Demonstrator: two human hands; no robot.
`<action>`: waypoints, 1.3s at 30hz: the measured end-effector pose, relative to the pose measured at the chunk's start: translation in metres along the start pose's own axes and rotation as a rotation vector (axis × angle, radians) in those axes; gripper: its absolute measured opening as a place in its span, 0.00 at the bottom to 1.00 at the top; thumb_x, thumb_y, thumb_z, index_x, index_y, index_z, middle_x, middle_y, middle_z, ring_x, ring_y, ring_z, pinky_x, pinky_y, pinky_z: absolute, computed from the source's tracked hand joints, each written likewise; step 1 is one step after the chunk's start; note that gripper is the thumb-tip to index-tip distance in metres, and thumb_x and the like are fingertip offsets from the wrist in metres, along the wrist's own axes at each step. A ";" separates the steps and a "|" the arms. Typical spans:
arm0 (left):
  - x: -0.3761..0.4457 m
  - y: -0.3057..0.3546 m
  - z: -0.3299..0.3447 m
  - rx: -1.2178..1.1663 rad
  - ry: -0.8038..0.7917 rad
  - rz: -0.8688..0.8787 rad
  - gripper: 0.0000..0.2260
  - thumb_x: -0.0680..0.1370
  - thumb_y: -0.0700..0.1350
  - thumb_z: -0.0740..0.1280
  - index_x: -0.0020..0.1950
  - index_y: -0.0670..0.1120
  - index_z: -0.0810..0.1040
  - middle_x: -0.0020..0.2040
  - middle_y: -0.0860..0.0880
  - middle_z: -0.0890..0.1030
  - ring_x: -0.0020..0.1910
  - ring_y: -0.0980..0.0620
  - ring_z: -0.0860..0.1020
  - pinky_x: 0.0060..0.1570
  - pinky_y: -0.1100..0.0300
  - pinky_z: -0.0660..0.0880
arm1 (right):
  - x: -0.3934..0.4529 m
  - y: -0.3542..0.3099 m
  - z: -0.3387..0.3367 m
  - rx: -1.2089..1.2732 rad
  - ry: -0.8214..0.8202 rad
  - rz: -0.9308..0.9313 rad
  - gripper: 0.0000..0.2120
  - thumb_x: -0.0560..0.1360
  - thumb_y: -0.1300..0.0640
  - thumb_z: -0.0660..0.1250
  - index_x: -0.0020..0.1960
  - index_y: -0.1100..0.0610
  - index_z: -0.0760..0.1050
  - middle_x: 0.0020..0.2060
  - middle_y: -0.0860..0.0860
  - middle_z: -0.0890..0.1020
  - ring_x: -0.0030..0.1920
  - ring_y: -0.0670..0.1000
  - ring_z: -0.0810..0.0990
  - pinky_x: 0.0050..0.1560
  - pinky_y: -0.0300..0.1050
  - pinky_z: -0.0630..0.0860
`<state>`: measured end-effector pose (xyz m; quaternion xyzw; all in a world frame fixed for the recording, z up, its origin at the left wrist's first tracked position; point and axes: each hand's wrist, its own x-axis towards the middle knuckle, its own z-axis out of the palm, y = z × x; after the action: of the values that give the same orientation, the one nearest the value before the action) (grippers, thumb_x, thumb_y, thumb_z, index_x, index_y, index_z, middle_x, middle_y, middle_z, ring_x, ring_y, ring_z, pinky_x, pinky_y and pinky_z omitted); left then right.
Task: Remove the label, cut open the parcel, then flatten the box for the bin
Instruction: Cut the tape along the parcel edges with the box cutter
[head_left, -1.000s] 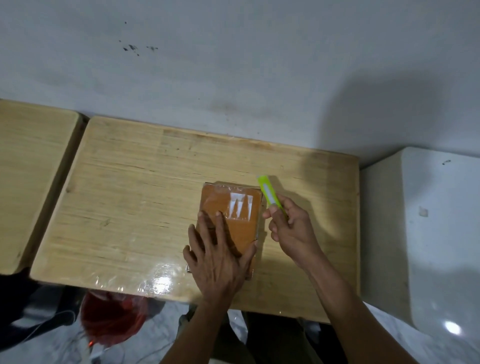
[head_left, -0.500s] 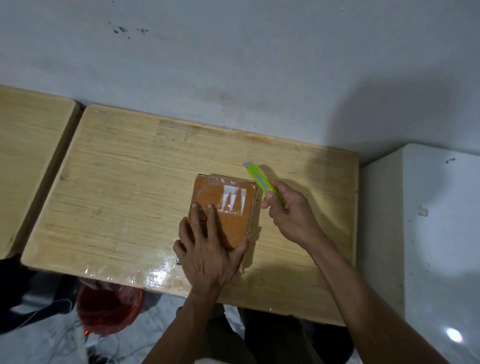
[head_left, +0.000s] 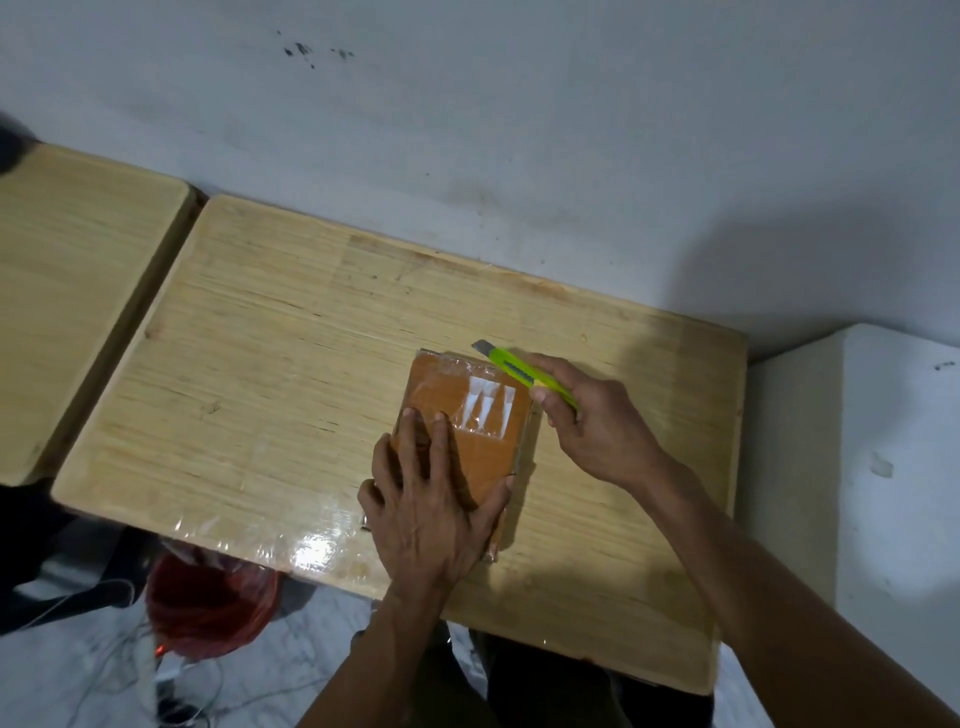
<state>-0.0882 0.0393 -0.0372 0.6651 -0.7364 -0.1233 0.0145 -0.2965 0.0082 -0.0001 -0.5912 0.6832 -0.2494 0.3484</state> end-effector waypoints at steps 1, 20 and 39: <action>0.000 0.000 0.000 -0.001 0.005 0.001 0.45 0.69 0.78 0.58 0.79 0.51 0.64 0.80 0.45 0.60 0.73 0.38 0.64 0.59 0.44 0.66 | 0.003 -0.001 -0.001 -0.027 -0.035 -0.030 0.20 0.82 0.49 0.59 0.73 0.43 0.67 0.42 0.52 0.83 0.38 0.50 0.81 0.41 0.49 0.78; 0.001 0.000 0.000 -0.012 0.012 0.006 0.45 0.69 0.79 0.58 0.78 0.51 0.65 0.79 0.45 0.62 0.73 0.38 0.65 0.58 0.44 0.67 | 0.065 -0.004 0.007 -0.280 -0.174 -0.312 0.19 0.82 0.54 0.60 0.73 0.47 0.69 0.51 0.54 0.86 0.40 0.52 0.84 0.39 0.51 0.81; 0.001 0.001 0.000 -0.021 0.002 0.000 0.46 0.69 0.79 0.57 0.78 0.51 0.65 0.79 0.46 0.62 0.73 0.38 0.65 0.57 0.45 0.67 | 0.056 -0.005 -0.001 -0.436 -0.120 -0.537 0.19 0.80 0.56 0.65 0.71 0.54 0.72 0.38 0.53 0.82 0.33 0.54 0.79 0.32 0.46 0.78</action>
<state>-0.0889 0.0383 -0.0373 0.6650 -0.7350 -0.1306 0.0222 -0.2971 -0.0473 -0.0058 -0.8240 0.5187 -0.1453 0.1757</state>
